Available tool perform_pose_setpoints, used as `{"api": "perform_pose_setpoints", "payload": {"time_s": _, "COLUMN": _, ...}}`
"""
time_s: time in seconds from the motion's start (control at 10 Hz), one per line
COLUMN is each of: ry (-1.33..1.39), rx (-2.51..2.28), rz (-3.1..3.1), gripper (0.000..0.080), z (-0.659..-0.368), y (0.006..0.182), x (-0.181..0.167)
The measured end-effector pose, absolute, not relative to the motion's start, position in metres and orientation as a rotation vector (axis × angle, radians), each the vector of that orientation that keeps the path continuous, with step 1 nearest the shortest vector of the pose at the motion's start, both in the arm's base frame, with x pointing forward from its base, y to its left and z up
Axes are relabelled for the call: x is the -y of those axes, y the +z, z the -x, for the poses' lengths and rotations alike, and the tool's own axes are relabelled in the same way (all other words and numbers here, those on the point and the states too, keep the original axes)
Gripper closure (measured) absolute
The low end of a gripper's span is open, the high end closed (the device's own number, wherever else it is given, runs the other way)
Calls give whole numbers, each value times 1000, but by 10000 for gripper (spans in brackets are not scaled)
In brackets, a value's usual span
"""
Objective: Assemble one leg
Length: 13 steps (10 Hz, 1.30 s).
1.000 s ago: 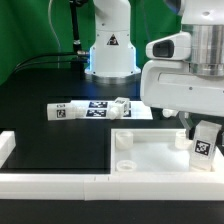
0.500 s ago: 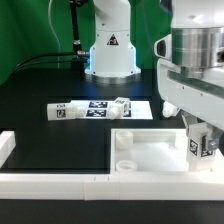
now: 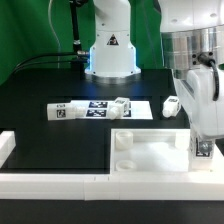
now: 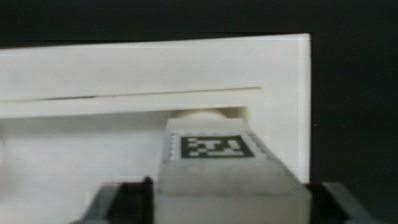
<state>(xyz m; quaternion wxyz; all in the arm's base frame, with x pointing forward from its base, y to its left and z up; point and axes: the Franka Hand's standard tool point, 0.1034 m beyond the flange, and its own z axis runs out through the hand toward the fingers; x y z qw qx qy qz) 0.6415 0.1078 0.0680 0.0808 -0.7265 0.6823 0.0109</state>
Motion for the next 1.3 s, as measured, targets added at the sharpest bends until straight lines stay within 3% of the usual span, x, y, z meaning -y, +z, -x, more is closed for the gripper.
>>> {"api": "perform_pose_setpoints", "payload": {"time_s": 0.1, "ry": 8, "rx": -1817, "rz": 2357, "gripper": 271, "z": -642, "y": 69, "x": -109}}
{"api": "perform_pose_setpoints", "payload": {"time_s": 0.2, "ry": -4, "rx": -1578, "rz": 2519, "gripper": 189, "z": -642, "y": 70, "x": -109}}
{"api": "perform_pose_setpoints", "payload": {"time_s": 0.3, "ry": 4, "rx": -1471, "rz": 2585, "gripper": 158, "z": -641, "y": 69, "x": -110}}
{"api": "perform_pose_setpoints", "payload": {"time_s": 0.7, "ry": -38, "rx": -1174, "rz": 2756, "gripper": 151, "z": -642, "y": 69, "x": -105}}
{"api": "perform_pose_setpoints", "payload": {"time_s": 0.8, "ry": -79, "rx": -707, "rz": 2927, "gripper": 151, "z": -642, "y": 68, "x": -107}}
{"api": "perform_pose_setpoints", "payload": {"time_s": 1.0, "ry": -81, "rx": -616, "rz": 2944, "gripper": 151, "z": -642, "y": 67, "x": -107}}
{"api": "perform_pose_setpoints", "payload": {"time_s": 1.1, "ry": -80, "rx": -665, "rz": 2933, "gripper": 264, "z": -642, "y": 67, "x": -107}}
{"api": "perform_pose_setpoints", "payload": {"time_s": 1.2, "ry": -82, "rx": -664, "rz": 2934, "gripper": 264, "z": -642, "y": 67, "x": -107}}
{"api": "perform_pose_setpoints", "payload": {"time_s": 1.3, "ry": -81, "rx": -696, "rz": 2926, "gripper": 455, "z": -643, "y": 67, "x": -106}}
